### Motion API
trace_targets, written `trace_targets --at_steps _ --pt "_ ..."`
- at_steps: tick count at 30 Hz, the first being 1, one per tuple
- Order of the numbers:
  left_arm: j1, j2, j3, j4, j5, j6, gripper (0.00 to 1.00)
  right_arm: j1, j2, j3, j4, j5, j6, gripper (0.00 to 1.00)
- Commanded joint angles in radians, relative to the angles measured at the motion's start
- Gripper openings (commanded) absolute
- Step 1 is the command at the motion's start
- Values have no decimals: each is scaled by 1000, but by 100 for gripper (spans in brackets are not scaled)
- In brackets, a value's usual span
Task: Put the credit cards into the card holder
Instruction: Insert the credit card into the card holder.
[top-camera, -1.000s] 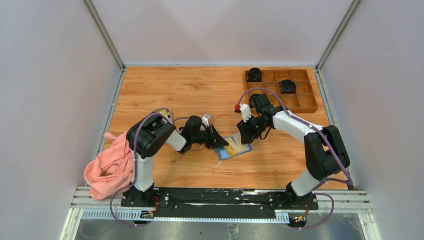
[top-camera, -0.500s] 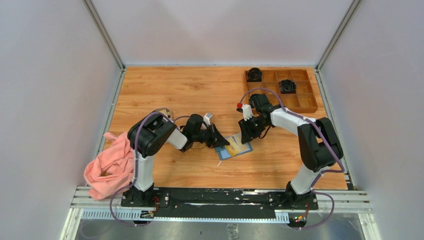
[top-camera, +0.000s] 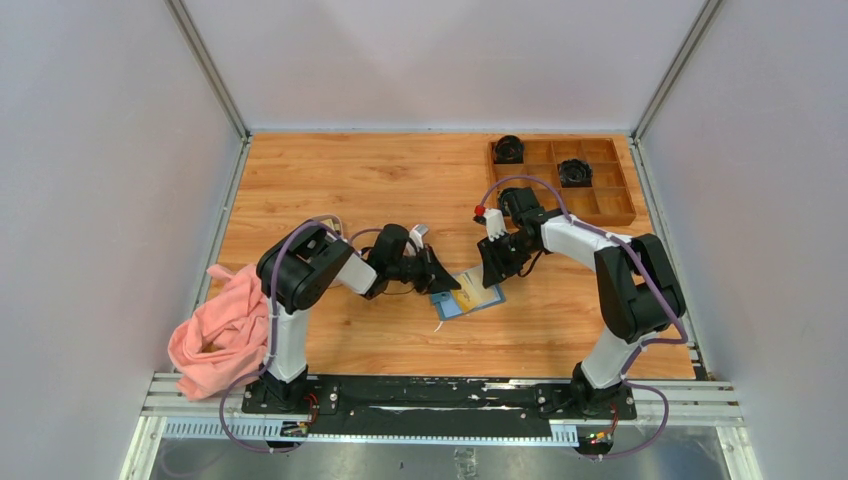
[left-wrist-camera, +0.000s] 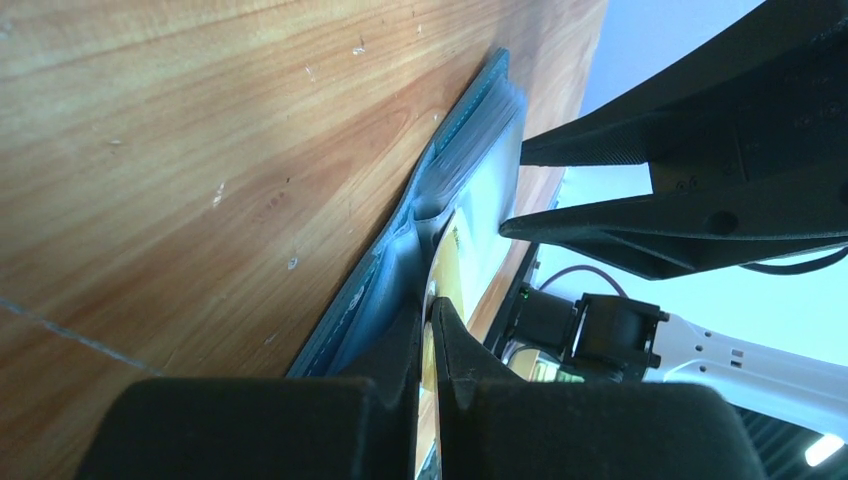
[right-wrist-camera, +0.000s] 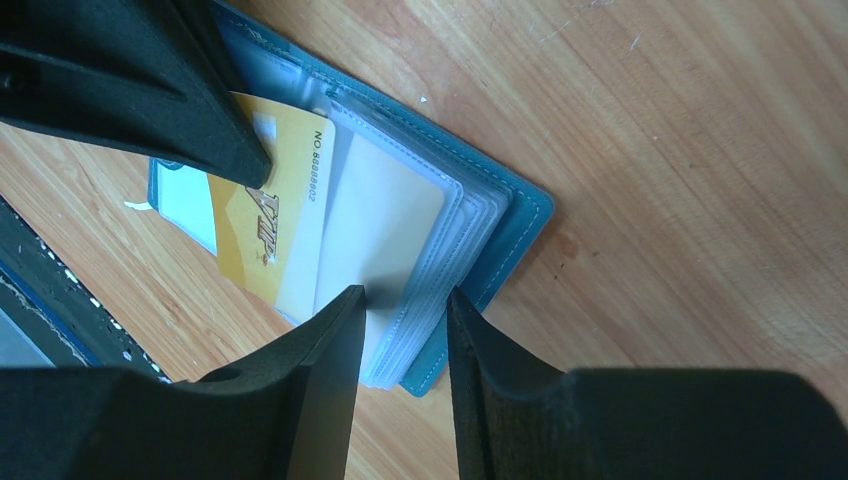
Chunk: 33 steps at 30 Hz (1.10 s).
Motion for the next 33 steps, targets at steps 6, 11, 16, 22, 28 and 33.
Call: trace_targets --at_steps 6,11,16,22,28,33 --pt "-12 82 49 -196 -13 51 4 1 36 15 -24 -54 -18 37" --pt "-12 89 81 -200 -13 43 6 1 36 18 -31 -69 -22 37" --pt "-13 77 89 -200 -17 40 11 1 35 24 -42 -71 -30 39" --pt "-13 49 73 -214 -31 56 24 -1 18 33 -57 -69 -53 44" --pt "-12 47 62 -216 -37 68 32 -1 -23 42 -83 -51 -105 55" --pt "-13 55 64 -216 -37 76 35 -1 -114 40 -93 6 -166 66"
